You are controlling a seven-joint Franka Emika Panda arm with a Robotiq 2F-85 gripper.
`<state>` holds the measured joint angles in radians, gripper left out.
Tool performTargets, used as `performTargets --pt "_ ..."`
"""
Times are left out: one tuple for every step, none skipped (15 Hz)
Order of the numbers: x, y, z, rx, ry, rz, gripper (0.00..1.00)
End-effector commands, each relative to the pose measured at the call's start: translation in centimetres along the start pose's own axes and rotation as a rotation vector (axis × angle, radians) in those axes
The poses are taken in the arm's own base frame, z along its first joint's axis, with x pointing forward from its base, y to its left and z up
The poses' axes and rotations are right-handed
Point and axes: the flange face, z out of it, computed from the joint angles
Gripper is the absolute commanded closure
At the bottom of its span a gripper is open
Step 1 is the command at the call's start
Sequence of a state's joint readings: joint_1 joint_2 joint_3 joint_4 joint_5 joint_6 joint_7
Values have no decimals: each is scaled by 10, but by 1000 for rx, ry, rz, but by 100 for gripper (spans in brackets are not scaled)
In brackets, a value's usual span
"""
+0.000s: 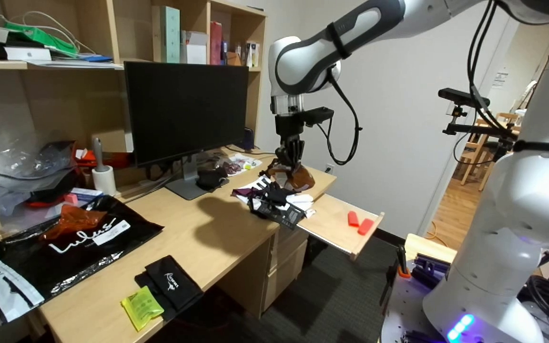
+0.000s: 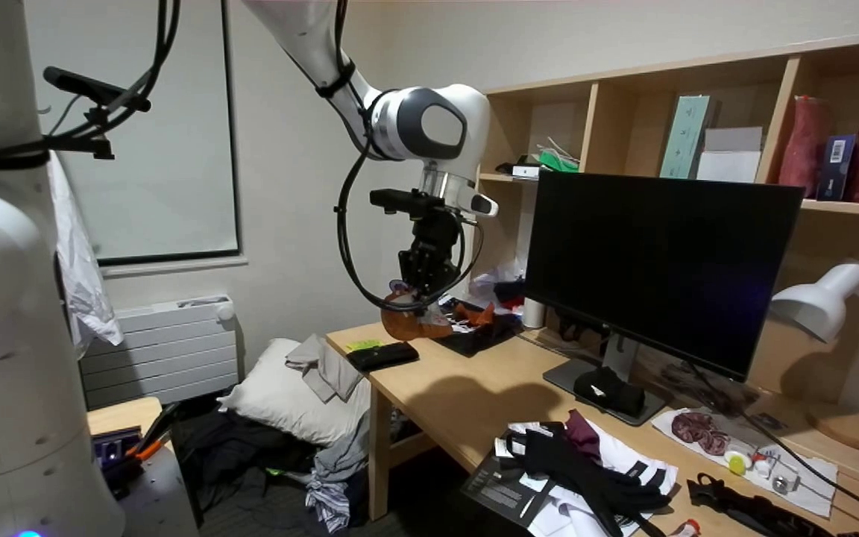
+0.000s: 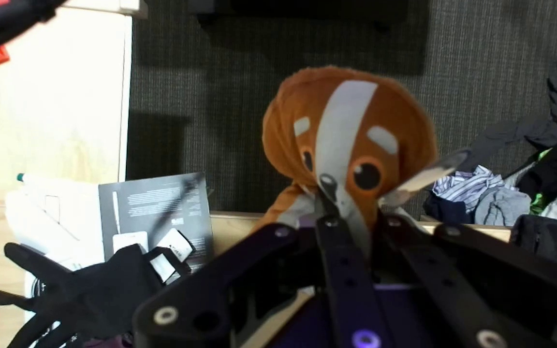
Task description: Move the object to the right
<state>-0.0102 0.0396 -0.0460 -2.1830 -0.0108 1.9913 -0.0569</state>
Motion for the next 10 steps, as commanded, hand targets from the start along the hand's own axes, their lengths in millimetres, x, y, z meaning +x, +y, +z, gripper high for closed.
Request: performTargets --pt "-1 34 2 8 -5 26 92" --pt "-1 50 3 12 5 39 92" --pt "0 74 6 16 17 60 92" --pt "3 100 7 4 46 82 92" --pt "5 125 9 3 55 103 92" --pt "8 150 12 13 65 120 92" --pt "10 177 14 18 74 135 92" --pt "16 203 18 12 89 165 92" --pt "20 228 20 15 102 189 92" --pt "26 250 22 20 114 197 92"
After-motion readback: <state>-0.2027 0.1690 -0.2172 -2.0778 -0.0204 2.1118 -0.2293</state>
